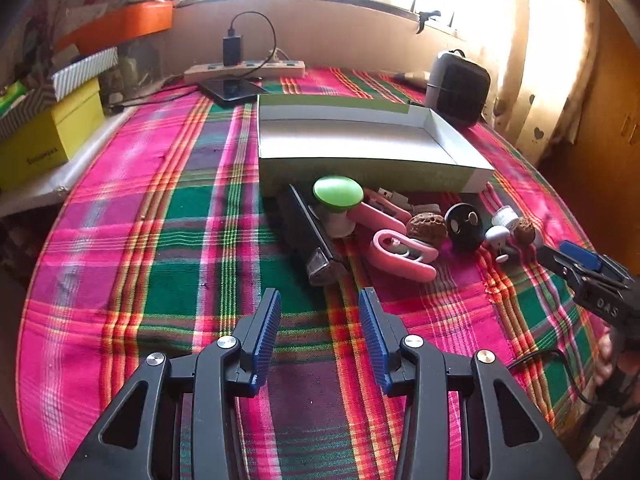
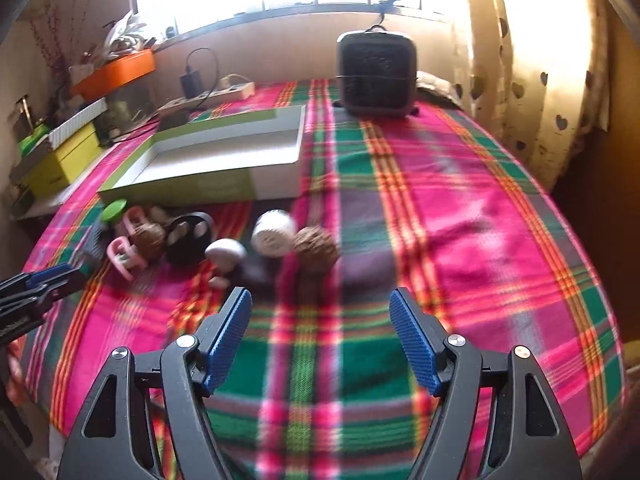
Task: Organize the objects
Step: 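Grasp the black flashlight with the left tool while the right tool grasps the walnut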
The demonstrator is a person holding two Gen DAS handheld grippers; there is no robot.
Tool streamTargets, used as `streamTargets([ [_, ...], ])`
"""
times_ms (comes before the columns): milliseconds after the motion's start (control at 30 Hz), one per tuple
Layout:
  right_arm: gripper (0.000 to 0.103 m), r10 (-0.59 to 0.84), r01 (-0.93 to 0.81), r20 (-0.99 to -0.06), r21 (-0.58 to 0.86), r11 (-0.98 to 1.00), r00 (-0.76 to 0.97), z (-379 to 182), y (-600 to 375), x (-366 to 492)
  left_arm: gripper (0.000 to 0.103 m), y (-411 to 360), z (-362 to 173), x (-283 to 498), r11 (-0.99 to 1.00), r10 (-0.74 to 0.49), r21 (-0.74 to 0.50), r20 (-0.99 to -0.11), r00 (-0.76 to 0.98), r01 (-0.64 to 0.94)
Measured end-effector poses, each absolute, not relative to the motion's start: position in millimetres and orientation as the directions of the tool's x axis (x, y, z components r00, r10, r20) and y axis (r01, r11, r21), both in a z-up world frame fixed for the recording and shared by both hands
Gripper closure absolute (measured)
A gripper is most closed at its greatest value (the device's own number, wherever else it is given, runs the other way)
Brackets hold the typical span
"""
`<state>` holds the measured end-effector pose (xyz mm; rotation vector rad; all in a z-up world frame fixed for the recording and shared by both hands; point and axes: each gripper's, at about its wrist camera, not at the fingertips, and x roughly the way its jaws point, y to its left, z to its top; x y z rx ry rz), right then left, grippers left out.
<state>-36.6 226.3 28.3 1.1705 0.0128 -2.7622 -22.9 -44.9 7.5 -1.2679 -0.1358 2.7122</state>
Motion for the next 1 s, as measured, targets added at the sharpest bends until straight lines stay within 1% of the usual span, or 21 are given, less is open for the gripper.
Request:
streamTargets([
  [133,0.038,-0.125,0.134,-0.725,0.046,-0.99,-0.677,28.9,231.1,-48.2,0.065,-50.8,6.7,-32.1,-0.979,0.194,-0.188,-0.764,-0.615,-0.076],
  [233,0.04,-0.126,0.139,-0.729,0.043,-0.989,-0.673,29.1,233.2,-55.7,0.065,-50.2,8.1,-40.2,-0.982,0.181,-0.175,-0.762,-0.622,-0.072],
  [333,0.046,-0.138,0.147,-0.742,0.054,-0.988,-0.656,26.4,234.2,-64.0,0.065,-54.6,8.5,-48.3,-0.976,0.199,-0.21,-0.758,-0.621,-0.057],
  [467,0.046,-0.146,0.164,-0.748,0.051,-0.985,-0.647,25.0,230.8,-68.9,0.065,-57.5,5.3,-59.6,-0.976,0.183,-0.216,-0.773,-0.607,-0.02],
  [533,0.046,-0.144,0.17,-0.754,0.043,-0.984,-0.641,25.0,228.5,-70.7,0.065,-59.9,7.1,-61.7,-0.975,0.18,-0.221,-0.766,-0.617,-0.011],
  [667,0.046,-0.144,0.174,-0.763,0.042,-0.984,-0.63,22.7,227.6,-75.9,0.065,-58.7,4.7,-69.3,-0.983,0.149,-0.185,-0.784,-0.602,-0.001],
  [800,0.055,-0.155,0.175,-0.768,0.057,-0.983,-0.621,20.5,228.2,-82.1,0.065,-59.6,2.8,-75.2,-0.985,0.139,-0.172,-0.79,-0.597,-0.003],
  [933,0.056,-0.16,0.177,-0.773,0.062,-0.982,-0.614,19.4,227.2,-84.9,0.065,-61.7,2.7,-77.7,-0.985,0.135,-0.17,-0.788,-0.601,0.001],
  [1000,0.063,-0.155,0.182,-0.772,0.053,-0.982,-0.616,19.6,225.0,-84.8,0.065,-62.6,2.3,-78.2,-0.986,0.132,-0.166,-0.786,-0.604,-0.001],
])
